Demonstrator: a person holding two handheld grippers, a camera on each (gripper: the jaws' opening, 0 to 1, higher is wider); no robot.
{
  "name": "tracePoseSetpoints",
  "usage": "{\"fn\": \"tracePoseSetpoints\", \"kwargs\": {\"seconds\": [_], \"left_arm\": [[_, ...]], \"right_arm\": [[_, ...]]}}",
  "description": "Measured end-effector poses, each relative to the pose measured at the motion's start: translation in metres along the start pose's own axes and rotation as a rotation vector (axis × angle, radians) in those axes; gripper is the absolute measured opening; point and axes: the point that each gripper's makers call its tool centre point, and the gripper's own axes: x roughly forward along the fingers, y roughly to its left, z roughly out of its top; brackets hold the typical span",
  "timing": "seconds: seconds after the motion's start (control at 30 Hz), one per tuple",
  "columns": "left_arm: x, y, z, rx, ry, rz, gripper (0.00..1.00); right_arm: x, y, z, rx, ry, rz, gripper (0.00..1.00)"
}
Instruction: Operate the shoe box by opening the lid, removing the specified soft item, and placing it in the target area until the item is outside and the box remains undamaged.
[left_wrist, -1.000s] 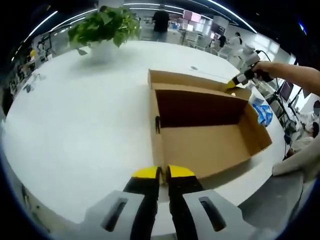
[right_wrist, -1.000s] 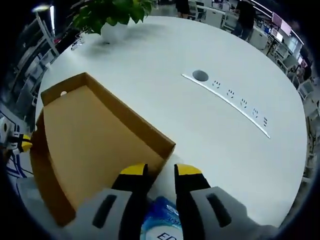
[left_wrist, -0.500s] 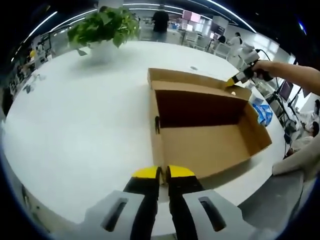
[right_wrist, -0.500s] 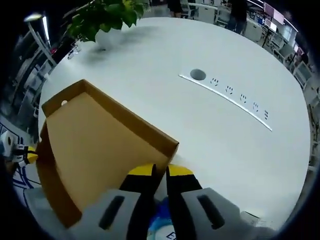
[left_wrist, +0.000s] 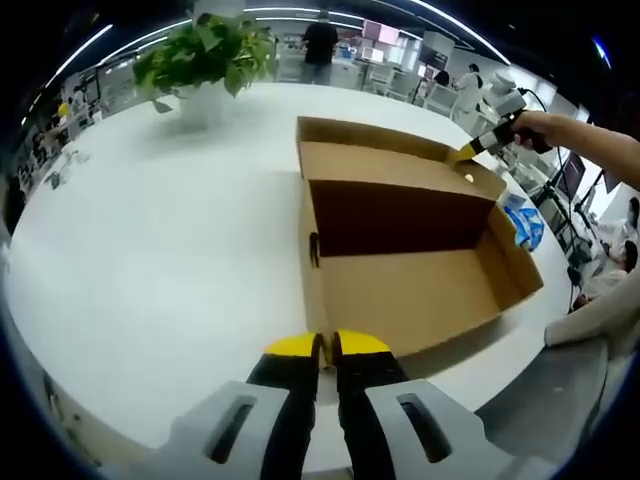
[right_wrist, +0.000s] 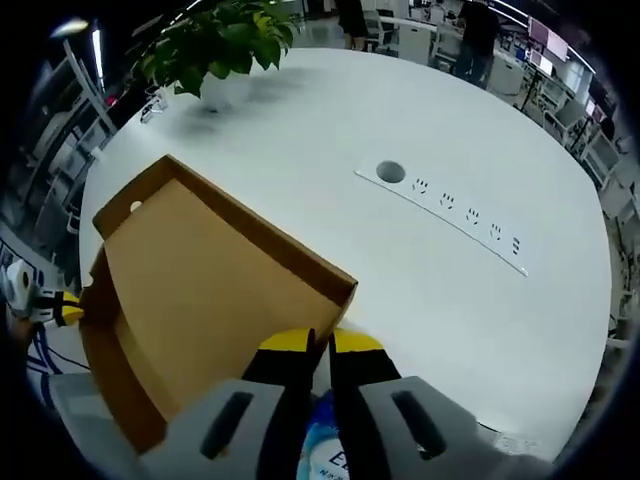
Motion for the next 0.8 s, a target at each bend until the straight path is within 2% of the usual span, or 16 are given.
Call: {"fn": "tracePoseSetpoints", "kwargs": {"seconds": [0.53,0.8], "left_arm": [[0.000,0.000,0.000,0.016,-0.008,-0.001,0.03],[0.000,0.001,0.000,0.000,-0.028,-0.009,0.02]], "right_arm": [[-0.035,0.010,0.012,-0.026,-0.088,-0.027,0.02],[-0.055,0.016,0.016,0.007,-0.182,-0.039,0.01]]}}
